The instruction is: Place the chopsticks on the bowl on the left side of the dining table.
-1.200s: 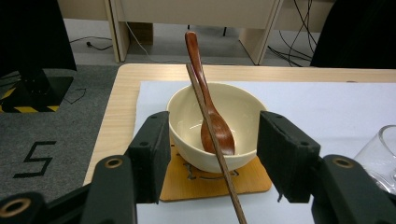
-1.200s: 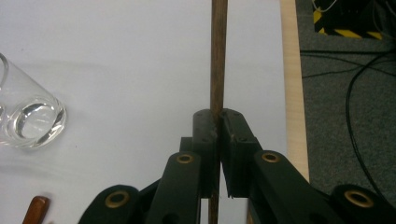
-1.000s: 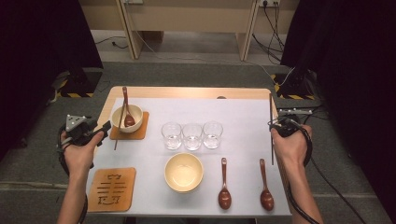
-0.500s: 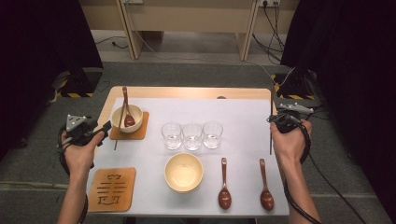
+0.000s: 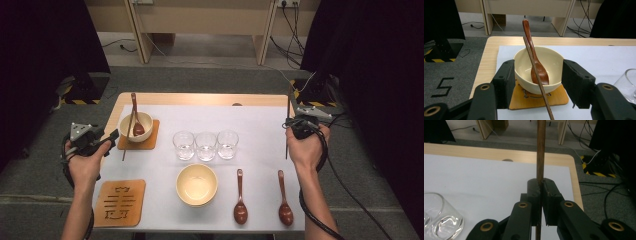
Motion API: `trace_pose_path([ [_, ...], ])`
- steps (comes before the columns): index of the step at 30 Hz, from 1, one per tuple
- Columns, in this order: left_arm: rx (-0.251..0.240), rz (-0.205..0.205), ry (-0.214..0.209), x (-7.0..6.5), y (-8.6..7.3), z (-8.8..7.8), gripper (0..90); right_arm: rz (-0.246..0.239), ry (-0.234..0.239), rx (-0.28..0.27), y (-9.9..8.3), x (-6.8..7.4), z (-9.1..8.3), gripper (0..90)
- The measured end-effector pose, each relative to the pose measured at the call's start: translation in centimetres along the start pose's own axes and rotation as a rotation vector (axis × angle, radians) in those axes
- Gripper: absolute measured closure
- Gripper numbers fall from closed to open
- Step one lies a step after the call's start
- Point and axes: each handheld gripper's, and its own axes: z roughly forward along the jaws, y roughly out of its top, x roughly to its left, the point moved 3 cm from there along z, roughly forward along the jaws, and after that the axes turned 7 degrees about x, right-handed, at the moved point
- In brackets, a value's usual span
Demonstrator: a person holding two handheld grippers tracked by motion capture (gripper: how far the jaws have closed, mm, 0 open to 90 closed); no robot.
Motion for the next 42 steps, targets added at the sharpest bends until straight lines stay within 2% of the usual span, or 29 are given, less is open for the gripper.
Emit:
trace_pose_path([
  [9, -0.004, 0.001, 0.002, 0.0, 0.0, -0.1, 43.9, -0.004, -0.007, -0.093, 0.9, 0.6, 0.0, 85.0],
  [22, -0.018, 0.004, 0.004, 0.0, 0.2, -0.3, 44.1, -0.026, 0.004, -0.182, 1.9, 1.6, 0.2, 85.0],
  [42, -0.028, 0.005, 0.007, 0.1, 0.3, -0.4, 43.9, -0.019, 0.038, -0.232, 3.1, 3.4, 1.4, 85.0],
])
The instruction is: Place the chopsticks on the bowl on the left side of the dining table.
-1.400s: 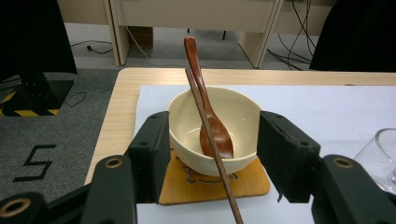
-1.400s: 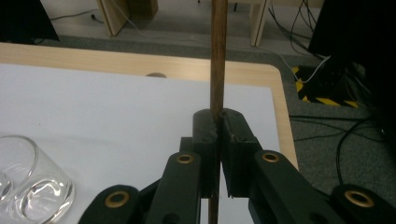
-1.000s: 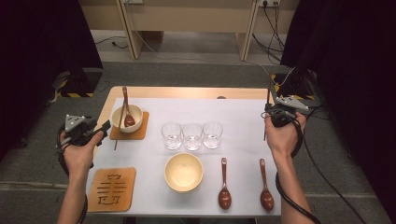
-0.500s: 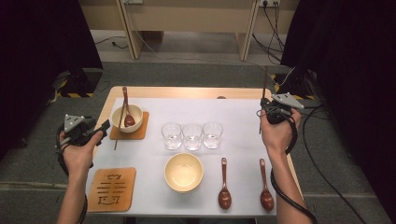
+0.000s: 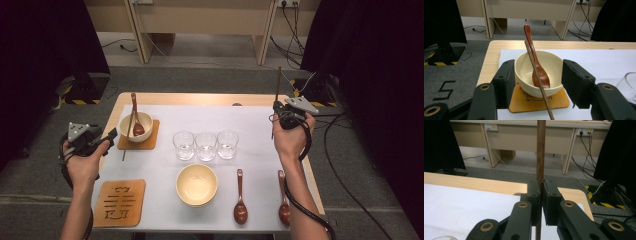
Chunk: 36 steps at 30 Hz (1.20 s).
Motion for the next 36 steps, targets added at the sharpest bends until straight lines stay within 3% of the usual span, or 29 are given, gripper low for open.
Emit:
trace_pose_path([
  [36, -0.006, 0.005, -0.003, -0.2, 0.1, -0.1, 43.9, -0.034, 0.048, -0.041, 2.2, 4.1, 2.4, 85.0],
])
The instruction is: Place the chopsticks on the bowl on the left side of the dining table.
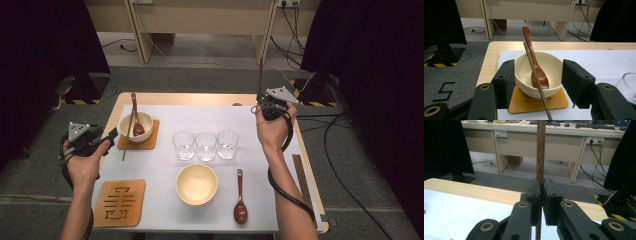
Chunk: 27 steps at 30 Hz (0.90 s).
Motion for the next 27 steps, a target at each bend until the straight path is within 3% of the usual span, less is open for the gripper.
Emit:
trace_pose_path([
  [27, -0.012, 0.018, -0.008, -0.6, 0.2, 0.3, 44.0, 0.005, 0.028, -0.041, 0.9, 2.3, 1.5, 85.0],
])
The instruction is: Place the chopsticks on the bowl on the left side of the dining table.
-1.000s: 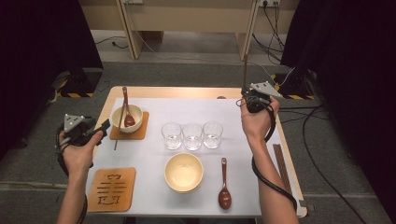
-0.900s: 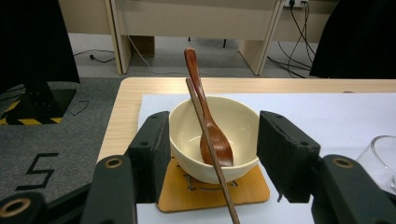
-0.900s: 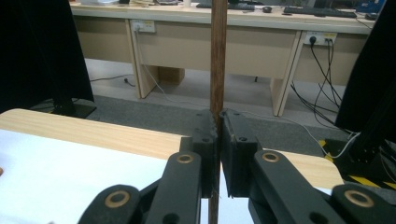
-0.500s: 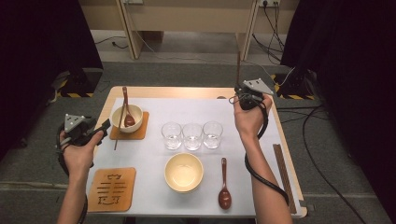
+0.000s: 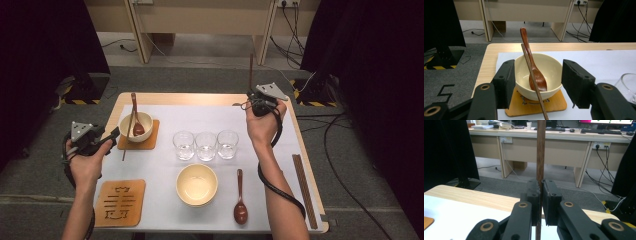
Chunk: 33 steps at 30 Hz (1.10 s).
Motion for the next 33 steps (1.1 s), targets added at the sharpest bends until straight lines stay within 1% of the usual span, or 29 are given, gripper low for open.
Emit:
trace_pose_path([
  [7, -0.002, 0.025, -0.022, -0.8, 0.6, 0.4, 44.0, 0.003, 0.006, -0.007, 0.1, 0.3, 0.3, 85.0],
  [12, -0.004, 0.034, -0.059, -1.7, 1.0, 0.9, 44.0, -0.001, 0.008, -0.015, 0.2, 0.6, 0.5, 85.0],
  [13, -0.001, 0.041, -0.063, -2.0, 1.1, 1.1, 44.0, 0.004, 0.012, -0.016, 0.2, 0.7, 0.5, 85.0],
  [16, 0.004, 0.052, -0.079, -2.6, 1.3, 1.5, 44.0, -0.004, 0.013, -0.021, 0.3, 0.8, 0.6, 85.0],
  [19, 0.001, 0.064, -0.098, -3.2, 1.6, 1.9, 44.0, 0.000, 0.020, -0.024, 0.4, 1.0, 0.8, 85.0],
  [20, -0.007, 0.067, -0.107, -3.4, 1.8, 2.1, 44.4, 0.000, 0.021, -0.024, 0.4, 1.1, 0.8, 85.0],
  [22, -0.020, 0.088, -0.111, -3.8, 2.0, 2.3, 44.8, -0.006, 0.025, -0.026, 0.4, 1.3, 0.9, 84.9],
  [26, -0.016, 0.104, -0.124, -4.6, 2.5, 2.7, 44.6, -0.007, 0.030, -0.035, 0.5, 1.7, 1.1, 85.0],
  [33, -0.014, 0.117, -0.155, -5.8, 3.4, 3.1, 44.6, -0.012, 0.036, -0.041, 0.6, 2.1, 1.4, 85.0],
])
